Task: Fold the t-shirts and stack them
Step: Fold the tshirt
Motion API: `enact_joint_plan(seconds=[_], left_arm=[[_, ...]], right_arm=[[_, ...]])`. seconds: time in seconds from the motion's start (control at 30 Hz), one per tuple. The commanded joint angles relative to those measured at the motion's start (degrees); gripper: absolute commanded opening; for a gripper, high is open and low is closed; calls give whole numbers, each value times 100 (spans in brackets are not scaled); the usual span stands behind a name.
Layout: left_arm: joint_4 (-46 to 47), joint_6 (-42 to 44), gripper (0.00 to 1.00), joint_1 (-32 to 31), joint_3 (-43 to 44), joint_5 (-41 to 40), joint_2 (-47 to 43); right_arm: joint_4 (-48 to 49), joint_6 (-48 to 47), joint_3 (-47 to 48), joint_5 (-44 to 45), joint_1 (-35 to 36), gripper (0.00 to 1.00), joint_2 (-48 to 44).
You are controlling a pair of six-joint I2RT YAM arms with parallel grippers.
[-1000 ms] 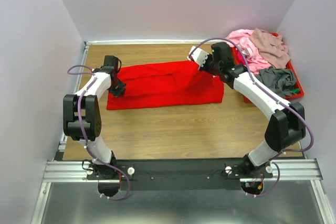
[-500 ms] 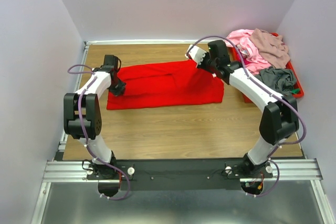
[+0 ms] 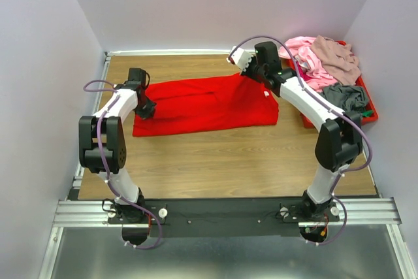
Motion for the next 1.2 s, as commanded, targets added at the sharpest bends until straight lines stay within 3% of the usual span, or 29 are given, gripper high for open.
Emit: enact_joint_plan(seconds=[0.0,1.17], left_arm=[[47,95,11,77,174,90,74],[21,139,10,244,148,73,30]], right_arm=[[128,118,302,133,-45,1,202],[128,171,645,168,-89,1,678]])
